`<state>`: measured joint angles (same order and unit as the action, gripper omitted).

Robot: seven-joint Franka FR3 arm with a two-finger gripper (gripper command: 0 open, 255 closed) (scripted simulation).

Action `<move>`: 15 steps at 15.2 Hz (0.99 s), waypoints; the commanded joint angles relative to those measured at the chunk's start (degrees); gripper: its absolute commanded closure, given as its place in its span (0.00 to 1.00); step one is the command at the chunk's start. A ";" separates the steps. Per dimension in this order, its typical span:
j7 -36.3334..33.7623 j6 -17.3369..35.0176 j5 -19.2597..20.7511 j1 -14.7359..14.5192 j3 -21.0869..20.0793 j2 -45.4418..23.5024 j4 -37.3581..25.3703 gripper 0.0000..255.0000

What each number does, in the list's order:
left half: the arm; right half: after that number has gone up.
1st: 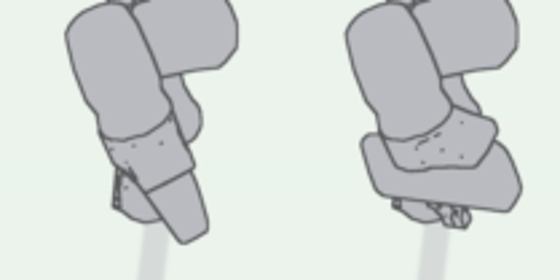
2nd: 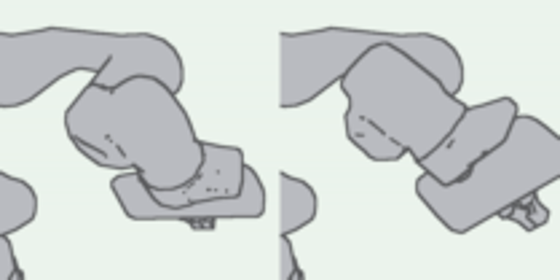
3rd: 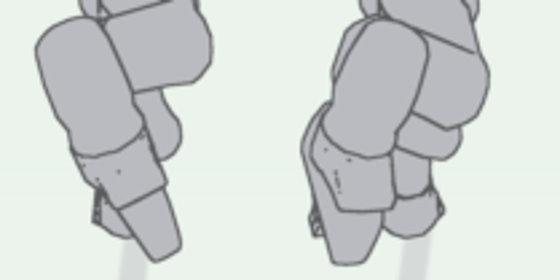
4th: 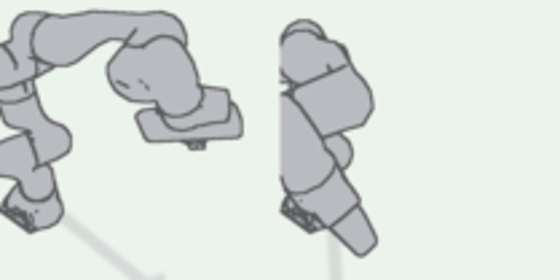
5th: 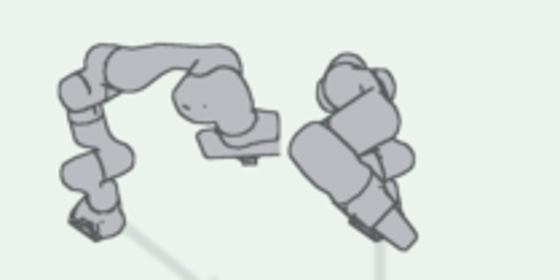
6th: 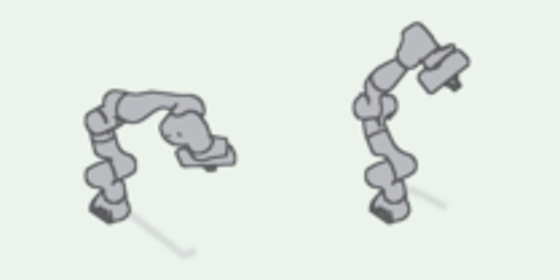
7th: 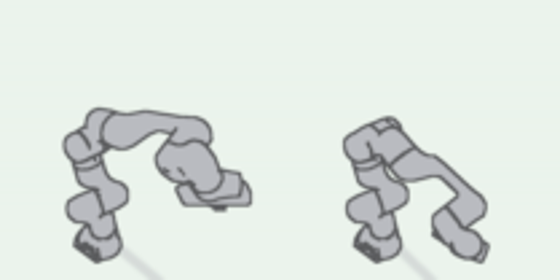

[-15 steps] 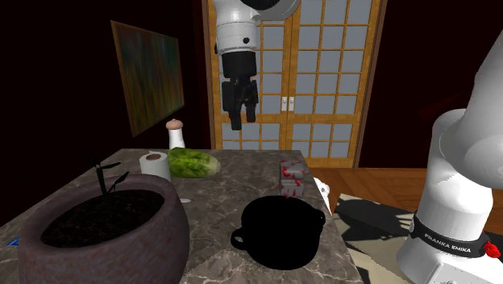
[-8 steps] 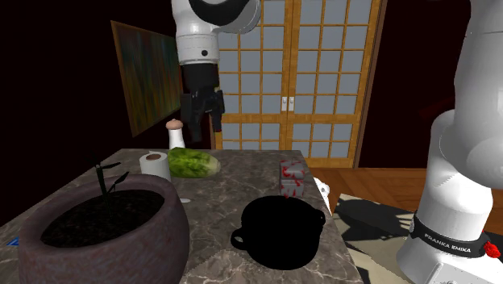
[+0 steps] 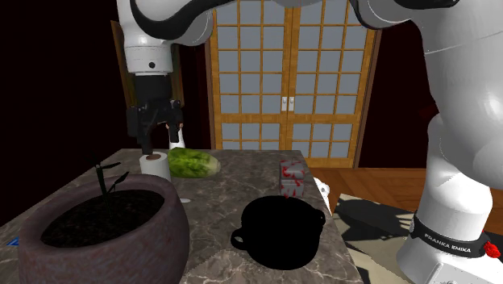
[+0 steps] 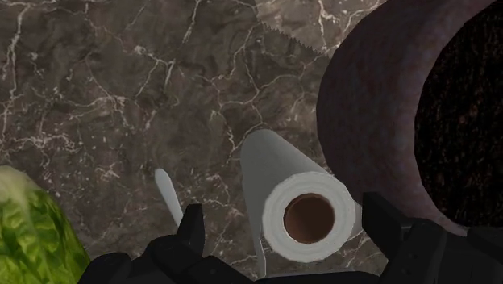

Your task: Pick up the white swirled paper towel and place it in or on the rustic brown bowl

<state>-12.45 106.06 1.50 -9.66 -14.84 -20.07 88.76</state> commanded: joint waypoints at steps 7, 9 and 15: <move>-1.54 1.94 1.90 -1.96 0.12 -7.32 -5.80 0.00; -1.60 3.35 1.98 -1.97 0.16 -7.58 -4.64 0.00; -1.61 3.75 2.00 -1.97 0.17 -7.66 -4.32 0.00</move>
<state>-14.06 109.78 3.50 -11.64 -14.67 -27.74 84.41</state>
